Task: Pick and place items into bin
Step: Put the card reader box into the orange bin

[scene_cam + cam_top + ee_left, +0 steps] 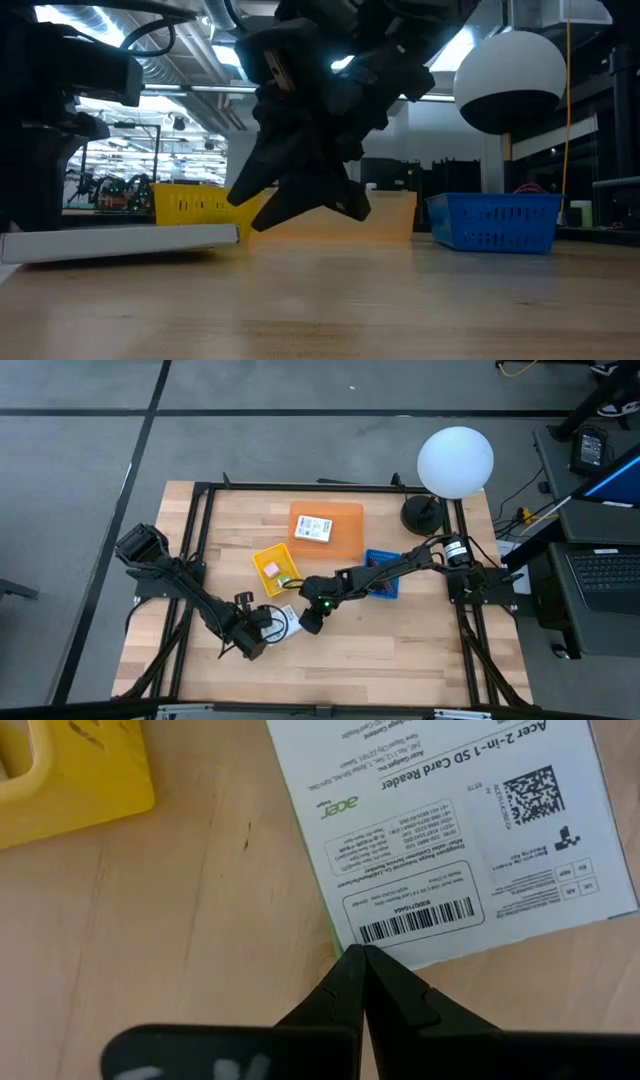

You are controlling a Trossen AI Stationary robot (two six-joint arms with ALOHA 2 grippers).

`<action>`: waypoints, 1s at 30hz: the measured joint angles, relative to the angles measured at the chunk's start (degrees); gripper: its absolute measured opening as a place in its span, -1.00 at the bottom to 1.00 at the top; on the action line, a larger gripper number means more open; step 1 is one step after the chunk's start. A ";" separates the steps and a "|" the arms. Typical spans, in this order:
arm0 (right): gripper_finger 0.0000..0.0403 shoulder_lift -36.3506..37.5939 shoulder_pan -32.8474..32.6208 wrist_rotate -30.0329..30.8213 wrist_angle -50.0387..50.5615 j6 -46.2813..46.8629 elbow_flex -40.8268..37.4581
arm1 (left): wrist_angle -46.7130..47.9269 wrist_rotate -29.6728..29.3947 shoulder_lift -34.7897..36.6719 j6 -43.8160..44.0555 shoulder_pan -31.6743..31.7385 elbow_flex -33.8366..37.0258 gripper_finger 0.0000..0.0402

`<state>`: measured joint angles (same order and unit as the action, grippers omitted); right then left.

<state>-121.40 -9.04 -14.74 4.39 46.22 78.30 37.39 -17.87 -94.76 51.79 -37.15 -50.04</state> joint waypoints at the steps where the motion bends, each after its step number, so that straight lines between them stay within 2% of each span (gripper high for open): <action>1: -0.36 0.00 -0.03 -0.05 -0.01 0.01 0.00 | 0.00 0.00 0.00 0.09 0.02 0.00 -0.98; 10: -0.36 1.94 0.00 -2.93 1.24 -0.28 -0.04 | -0.09 -0.05 0.00 2.08 0.02 0.00 -0.98; 16: -0.36 4.09 -0.69 2.36 3.52 -4.72 -0.04 | -0.11 -0.21 0.00 2.03 0.00 0.00 -0.98; 26: -0.35 3.54 -0.44 2.18 4.58 -5.62 -0.04 | -0.09 -0.32 0.00 2.03 0.00 0.00 -0.98; 30: -0.26 3.54 -0.52 2.44 4.73 -6.52 -0.04 | -0.13 -0.42 0.00 2.03 0.00 0.00 -0.98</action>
<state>-117.86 -9.55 -12.30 9.13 39.70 78.26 37.26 -18.28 -94.76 53.82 -37.15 -50.04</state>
